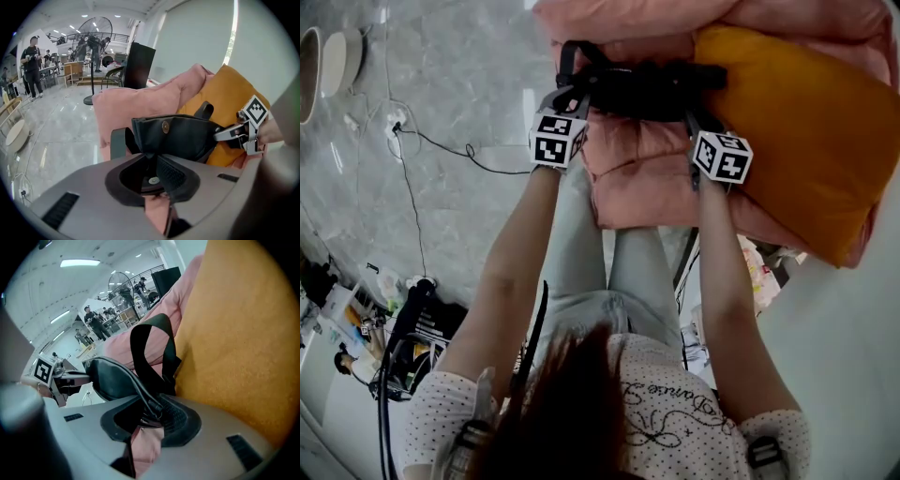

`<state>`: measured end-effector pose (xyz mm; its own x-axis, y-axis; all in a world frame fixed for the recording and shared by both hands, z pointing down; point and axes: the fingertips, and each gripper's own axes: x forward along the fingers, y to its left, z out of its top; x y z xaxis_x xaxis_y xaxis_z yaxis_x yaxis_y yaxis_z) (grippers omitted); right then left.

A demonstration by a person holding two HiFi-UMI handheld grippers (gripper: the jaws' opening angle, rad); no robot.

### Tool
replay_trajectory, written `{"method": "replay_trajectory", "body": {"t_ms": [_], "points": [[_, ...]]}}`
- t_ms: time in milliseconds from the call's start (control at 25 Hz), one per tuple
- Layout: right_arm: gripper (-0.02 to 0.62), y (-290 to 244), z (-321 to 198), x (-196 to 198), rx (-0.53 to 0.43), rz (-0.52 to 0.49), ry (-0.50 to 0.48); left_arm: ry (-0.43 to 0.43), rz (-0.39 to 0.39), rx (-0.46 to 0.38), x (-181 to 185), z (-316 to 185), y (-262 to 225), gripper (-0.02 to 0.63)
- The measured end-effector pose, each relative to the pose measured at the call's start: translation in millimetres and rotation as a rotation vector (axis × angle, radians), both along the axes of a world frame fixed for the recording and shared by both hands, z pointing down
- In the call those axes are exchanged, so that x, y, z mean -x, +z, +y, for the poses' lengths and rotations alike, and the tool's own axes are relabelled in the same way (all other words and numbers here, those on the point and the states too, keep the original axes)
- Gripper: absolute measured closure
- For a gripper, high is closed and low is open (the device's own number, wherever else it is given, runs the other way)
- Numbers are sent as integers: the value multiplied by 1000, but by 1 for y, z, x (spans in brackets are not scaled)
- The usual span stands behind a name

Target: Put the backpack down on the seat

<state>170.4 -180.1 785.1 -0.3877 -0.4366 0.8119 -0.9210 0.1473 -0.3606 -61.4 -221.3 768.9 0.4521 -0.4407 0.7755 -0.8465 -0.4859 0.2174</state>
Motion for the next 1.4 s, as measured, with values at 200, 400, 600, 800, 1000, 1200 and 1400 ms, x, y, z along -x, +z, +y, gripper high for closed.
{"method": "replay_trajectory", "body": {"t_ms": [200, 400, 600, 800, 1000, 1200, 1400], "points": [[481, -7, -1, 7, -9, -10, -14, 8, -2, 17, -1, 0, -2, 449], [371, -33, -2, 8, -25, -36, -1, -37, -20, -14, 4, 0, -15, 313], [373, -84, -12, 1, -126, 12, -34, -45, -11, -48, 3, 1, -48, 307], [377, -131, -19, -6, -222, 34, -44, -77, -4, -120, 3, 2, -89, 307], [395, -188, -29, -4, -335, 10, -24, -116, 17, -209, 4, 0, -139, 307], [439, -266, -37, 3, -482, -10, -37, -117, 64, -295, 0, -1, -199, 338], [511, -330, -35, 14, -587, -17, -84, -64, 157, -333, -17, 4, -251, 425]]}}
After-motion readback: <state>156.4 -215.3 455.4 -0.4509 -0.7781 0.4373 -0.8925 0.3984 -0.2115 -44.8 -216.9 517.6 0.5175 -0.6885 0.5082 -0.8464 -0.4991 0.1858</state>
